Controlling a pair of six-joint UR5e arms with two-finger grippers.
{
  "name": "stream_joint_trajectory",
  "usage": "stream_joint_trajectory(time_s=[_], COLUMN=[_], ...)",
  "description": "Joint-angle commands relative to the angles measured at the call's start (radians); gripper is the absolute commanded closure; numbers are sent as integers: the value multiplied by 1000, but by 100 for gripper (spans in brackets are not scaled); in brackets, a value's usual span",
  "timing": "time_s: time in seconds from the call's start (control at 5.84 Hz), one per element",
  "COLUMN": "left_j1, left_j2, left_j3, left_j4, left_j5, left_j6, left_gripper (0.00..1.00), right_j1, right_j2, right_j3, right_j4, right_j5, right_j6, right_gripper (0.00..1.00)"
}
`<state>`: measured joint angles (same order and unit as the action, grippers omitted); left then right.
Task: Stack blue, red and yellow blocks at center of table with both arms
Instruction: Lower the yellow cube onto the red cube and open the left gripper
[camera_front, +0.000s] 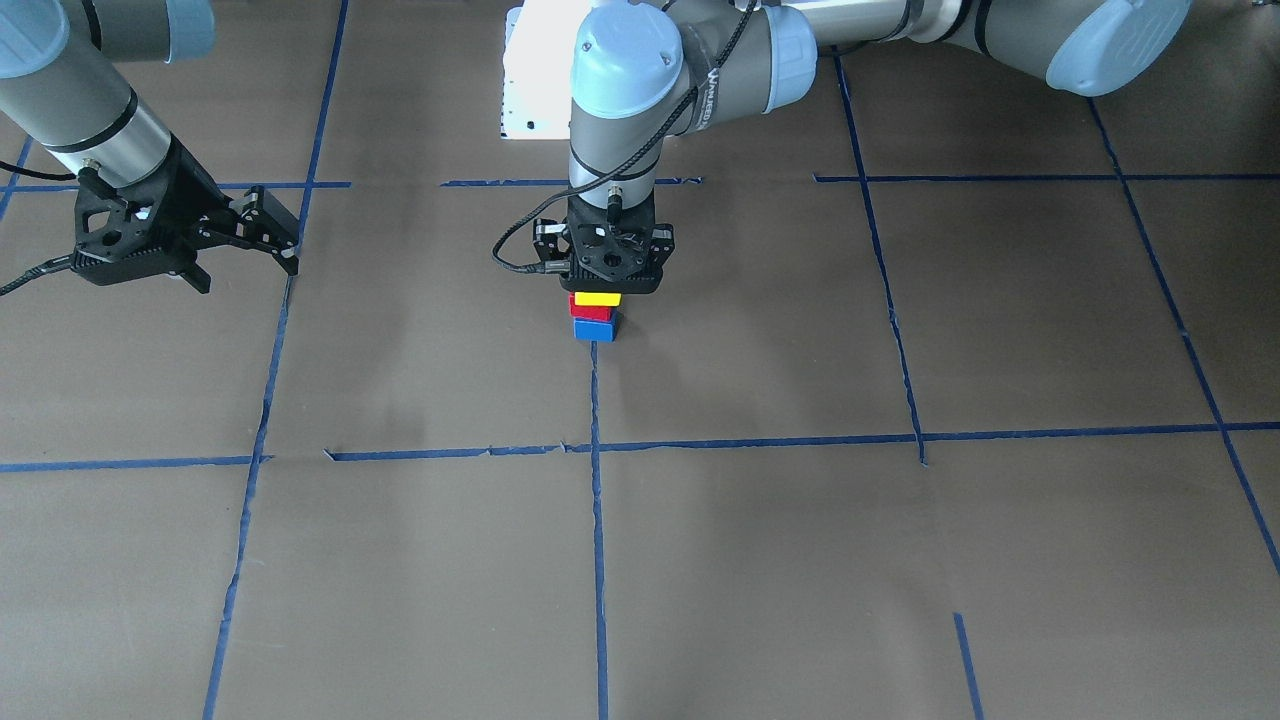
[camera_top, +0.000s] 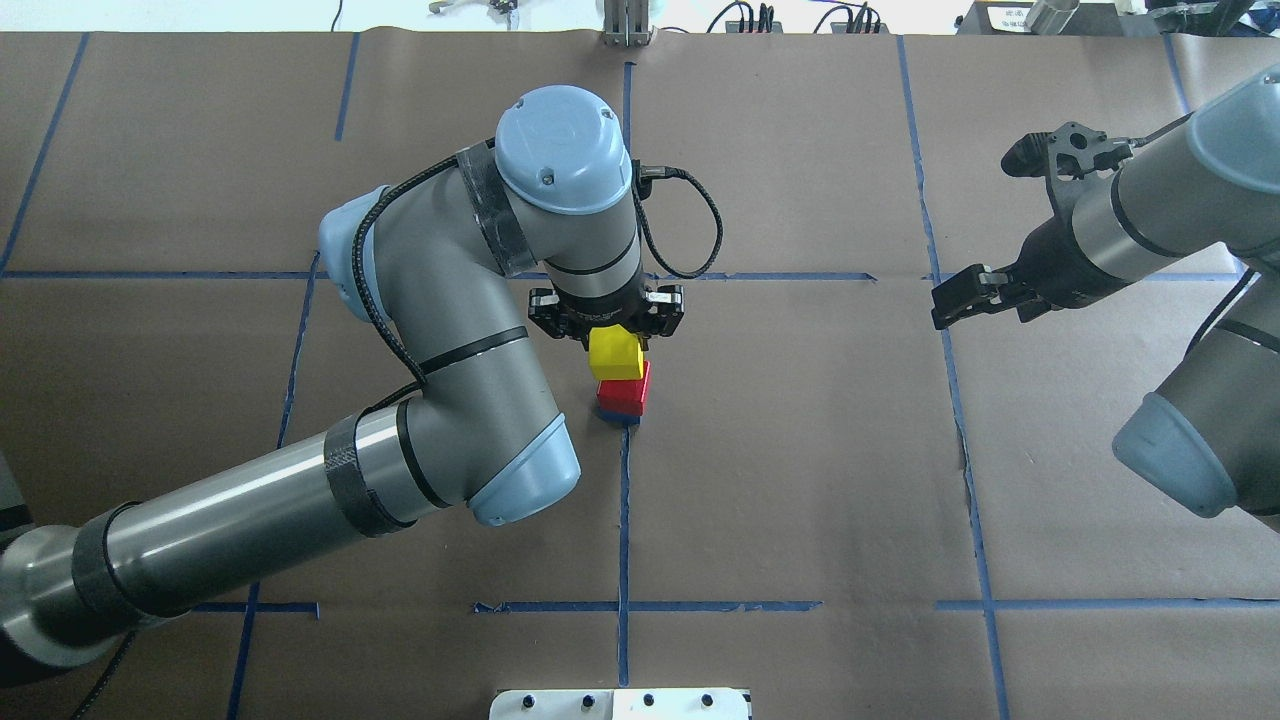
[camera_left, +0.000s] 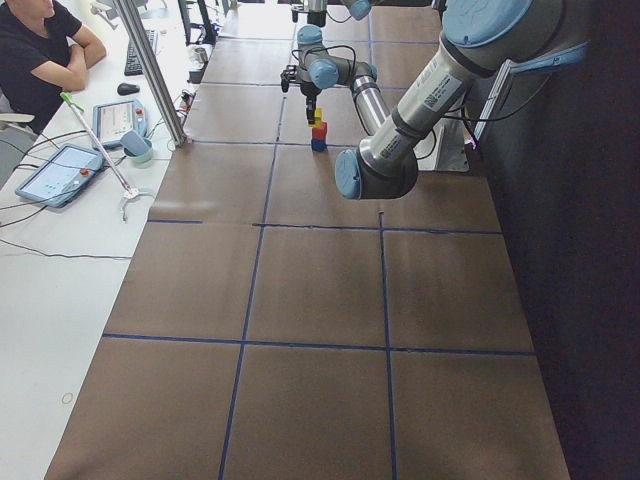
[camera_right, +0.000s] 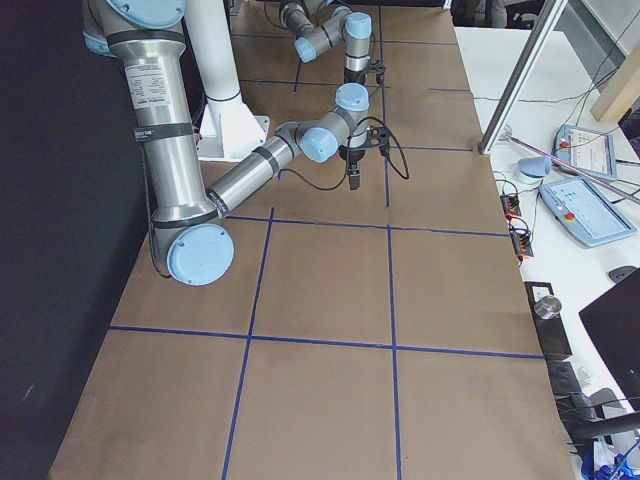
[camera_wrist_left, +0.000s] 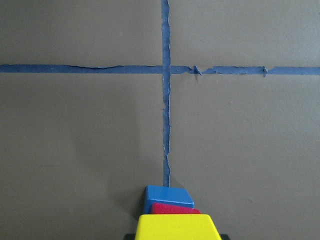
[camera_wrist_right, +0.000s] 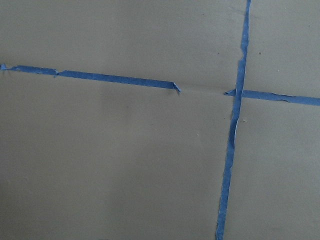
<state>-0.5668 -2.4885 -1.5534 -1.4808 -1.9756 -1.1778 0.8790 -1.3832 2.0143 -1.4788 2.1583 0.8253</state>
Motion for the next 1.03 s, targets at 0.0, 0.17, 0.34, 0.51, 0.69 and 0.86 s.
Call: stream_joint_trajectory(time_s=[0.0,0.17,0.34,0.51,0.69,0.86], left_j1=[11,18,22,27,31,34], left_j2=[0,0,0,0,-3,-7], left_j3=[-2,-4,-2,-2,-4,-4], left_j4=[7,13,13,13,13,13], left_j5=[1,1,3,18,30,38], left_j6=[-2,-3,-3,-2,-2,-2], left_gripper=[100,100,100,98,97,94], right_j1=[0,0,0,0,0,0], right_j2=[0,0,0,0,0,0], right_j3=[0,-2,-2,-3,-6,-8], right_j4=[0,0,0,0,0,0], right_j5=[-2,-2,-2,-2,0,0], right_j6=[0,0,0,0,0,-2], right_gripper=[0,0,0,0,0,0])
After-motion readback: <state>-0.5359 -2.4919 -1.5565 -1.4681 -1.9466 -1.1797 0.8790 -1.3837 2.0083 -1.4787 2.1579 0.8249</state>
